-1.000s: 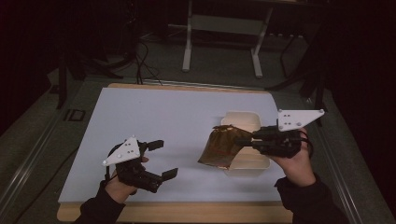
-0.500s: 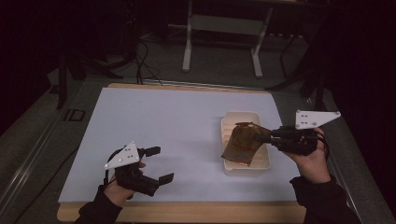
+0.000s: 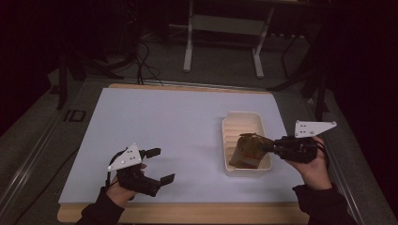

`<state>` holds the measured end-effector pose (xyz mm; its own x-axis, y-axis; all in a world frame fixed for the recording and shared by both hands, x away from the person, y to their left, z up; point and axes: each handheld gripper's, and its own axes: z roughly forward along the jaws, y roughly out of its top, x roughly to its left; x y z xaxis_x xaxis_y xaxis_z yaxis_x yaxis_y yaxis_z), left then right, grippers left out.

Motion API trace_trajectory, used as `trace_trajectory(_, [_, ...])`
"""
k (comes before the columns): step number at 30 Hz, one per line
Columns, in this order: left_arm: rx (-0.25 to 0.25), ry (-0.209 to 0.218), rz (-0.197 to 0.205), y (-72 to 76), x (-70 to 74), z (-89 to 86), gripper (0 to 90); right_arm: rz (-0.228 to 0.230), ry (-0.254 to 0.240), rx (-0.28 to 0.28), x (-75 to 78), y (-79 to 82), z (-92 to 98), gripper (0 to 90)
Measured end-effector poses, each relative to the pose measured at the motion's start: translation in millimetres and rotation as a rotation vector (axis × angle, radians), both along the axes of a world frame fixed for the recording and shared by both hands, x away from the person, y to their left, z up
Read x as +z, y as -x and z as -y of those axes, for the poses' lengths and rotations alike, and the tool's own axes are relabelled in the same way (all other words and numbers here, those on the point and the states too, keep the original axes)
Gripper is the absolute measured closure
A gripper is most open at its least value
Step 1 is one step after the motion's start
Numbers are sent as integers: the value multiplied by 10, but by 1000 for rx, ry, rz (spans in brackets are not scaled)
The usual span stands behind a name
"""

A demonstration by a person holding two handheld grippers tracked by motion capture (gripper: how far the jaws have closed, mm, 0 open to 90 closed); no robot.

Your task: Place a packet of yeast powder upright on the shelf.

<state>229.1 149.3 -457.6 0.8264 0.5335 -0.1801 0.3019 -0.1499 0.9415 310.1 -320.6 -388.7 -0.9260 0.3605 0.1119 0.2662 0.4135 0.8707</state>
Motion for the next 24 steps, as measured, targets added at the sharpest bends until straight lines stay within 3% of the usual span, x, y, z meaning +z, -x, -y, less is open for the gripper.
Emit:
trace_trajectory(15, [22,1,-10,-4,-56,-33,18,-103,12,8,-378,-37,-61,831])
trace_trajectory(21, [21,0,-10,-5,-62,-29,18,-105,8,1,-401,-32,-50,824])
trace_trajectory(24, [15,-6,-12,-3,-67,-22,18,-120,6,-8,-384,-34,-51,775])
